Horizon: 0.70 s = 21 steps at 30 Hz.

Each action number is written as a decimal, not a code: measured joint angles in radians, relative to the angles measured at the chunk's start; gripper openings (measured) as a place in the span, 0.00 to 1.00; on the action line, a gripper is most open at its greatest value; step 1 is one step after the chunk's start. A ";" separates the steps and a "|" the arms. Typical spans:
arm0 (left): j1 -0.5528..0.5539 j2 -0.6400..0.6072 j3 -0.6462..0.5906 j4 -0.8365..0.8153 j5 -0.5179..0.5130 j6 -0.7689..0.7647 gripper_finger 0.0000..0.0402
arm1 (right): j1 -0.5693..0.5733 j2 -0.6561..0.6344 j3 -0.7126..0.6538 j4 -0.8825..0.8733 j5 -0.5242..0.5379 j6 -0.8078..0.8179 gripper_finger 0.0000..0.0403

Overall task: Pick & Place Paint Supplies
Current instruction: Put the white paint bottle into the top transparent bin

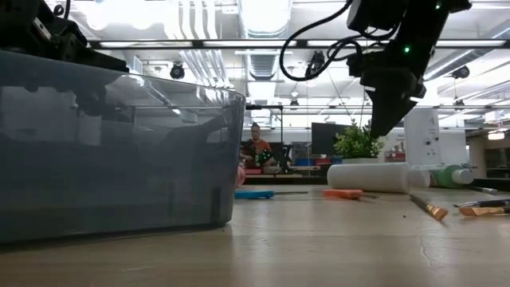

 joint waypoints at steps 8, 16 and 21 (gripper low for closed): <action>0.000 0.000 0.000 0.000 0.000 0.000 0.15 | -0.024 0.061 -0.046 0.074 -0.046 -0.031 0.76; 0.000 0.000 0.000 0.000 0.000 0.000 0.15 | -0.046 0.094 -0.057 0.091 -0.020 -0.034 0.76; 0.000 0.000 0.000 0.000 0.000 0.000 0.15 | -0.064 0.124 -0.074 0.144 -0.065 -0.045 0.76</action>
